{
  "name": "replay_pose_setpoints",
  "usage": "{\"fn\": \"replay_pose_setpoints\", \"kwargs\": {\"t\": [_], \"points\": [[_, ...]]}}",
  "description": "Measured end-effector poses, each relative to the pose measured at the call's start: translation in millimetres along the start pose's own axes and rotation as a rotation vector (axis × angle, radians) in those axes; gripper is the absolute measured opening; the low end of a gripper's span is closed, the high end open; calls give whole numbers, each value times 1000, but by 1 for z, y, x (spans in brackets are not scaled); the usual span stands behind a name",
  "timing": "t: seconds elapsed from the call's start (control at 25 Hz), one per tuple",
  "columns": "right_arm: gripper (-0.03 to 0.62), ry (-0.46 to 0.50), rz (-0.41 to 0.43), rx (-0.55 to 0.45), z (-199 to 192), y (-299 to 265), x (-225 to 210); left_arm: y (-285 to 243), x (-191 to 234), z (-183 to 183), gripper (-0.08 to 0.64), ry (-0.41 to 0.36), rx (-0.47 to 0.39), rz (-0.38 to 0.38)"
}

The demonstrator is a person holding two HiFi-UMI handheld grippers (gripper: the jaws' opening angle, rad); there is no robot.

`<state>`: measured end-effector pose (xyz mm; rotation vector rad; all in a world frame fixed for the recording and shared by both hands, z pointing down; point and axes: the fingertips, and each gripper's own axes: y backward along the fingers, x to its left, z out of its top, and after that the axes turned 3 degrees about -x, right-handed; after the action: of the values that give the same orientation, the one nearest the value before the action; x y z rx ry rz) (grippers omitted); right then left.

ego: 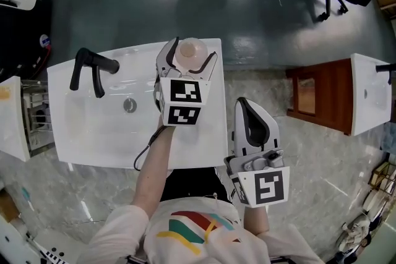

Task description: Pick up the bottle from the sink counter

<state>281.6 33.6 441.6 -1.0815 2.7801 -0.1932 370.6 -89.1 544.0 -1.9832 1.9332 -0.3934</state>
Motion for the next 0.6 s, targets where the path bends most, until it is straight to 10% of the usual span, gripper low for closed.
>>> {"fn": "replay_pose_setpoints", "kwargs": {"t": [0.6], "points": [[11,118,261,-264,137,-18,115,206,102,136,400,-48,-230,297]]}}
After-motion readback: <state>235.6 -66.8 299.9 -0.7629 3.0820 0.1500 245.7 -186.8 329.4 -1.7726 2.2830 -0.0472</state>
